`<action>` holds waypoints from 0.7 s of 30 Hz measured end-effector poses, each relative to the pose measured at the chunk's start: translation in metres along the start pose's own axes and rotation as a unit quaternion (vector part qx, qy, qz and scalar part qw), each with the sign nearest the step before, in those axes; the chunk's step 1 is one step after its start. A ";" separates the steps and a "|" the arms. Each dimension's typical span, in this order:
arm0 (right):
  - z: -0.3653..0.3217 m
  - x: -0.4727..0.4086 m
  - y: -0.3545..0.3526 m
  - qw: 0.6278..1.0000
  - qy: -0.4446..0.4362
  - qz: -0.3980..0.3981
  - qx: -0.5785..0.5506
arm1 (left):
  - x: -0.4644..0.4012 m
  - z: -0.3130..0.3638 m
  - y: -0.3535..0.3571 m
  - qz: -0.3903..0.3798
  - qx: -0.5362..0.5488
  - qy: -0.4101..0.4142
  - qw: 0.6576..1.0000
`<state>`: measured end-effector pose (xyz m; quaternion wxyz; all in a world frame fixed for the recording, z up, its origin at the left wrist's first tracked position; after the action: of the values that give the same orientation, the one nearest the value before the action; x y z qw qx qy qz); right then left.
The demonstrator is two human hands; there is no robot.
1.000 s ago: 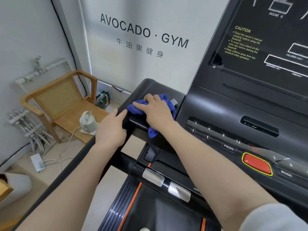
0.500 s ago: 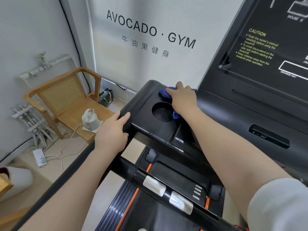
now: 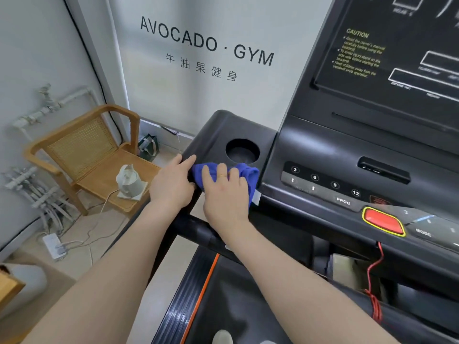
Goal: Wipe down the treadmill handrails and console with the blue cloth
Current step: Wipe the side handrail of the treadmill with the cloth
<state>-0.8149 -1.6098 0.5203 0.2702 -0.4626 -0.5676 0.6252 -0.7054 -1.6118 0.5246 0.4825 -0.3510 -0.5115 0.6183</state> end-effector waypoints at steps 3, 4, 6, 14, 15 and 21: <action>-0.014 -0.007 0.004 1.000 -0.017 0.006 -0.012 | 0.002 0.002 -0.001 0.008 0.009 0.012 1.000; -0.012 -0.011 0.004 1.000 -0.017 0.002 -0.009 | 0.001 0.003 -0.002 0.008 0.013 0.016 1.000; -0.006 -0.015 0.000 0.999 -0.031 0.005 -0.010 | 0.001 0.002 -0.002 0.005 0.015 0.018 1.000; 0.039 0.004 -0.017 0.986 -0.165 0.016 0.018 | 0.003 -0.002 -0.002 0.001 0.004 0.007 1.000; 0.049 0.010 -0.018 0.981 -0.191 0.024 0.031 | 0.004 -0.002 -0.002 0.001 0.001 0.005 1.000; 0.081 0.032 -0.019 0.959 -0.267 0.046 0.080 | 0.004 -0.001 -0.002 0.008 -0.015 0.005 1.000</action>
<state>-0.9036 -1.6158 0.5239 0.1157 -0.2820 -0.5453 0.7808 -0.7050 -1.6077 0.5263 0.4746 -0.3657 -0.5156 0.6126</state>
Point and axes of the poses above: each hand's wrist, its own x-axis away from the middle knuckle, its own y-axis out of the palm, z = x × y, the point moved 5 cm from there along -x, towards the middle knuckle, and after that the axes turned 13 degrees about -x, right-handed, at the moved point
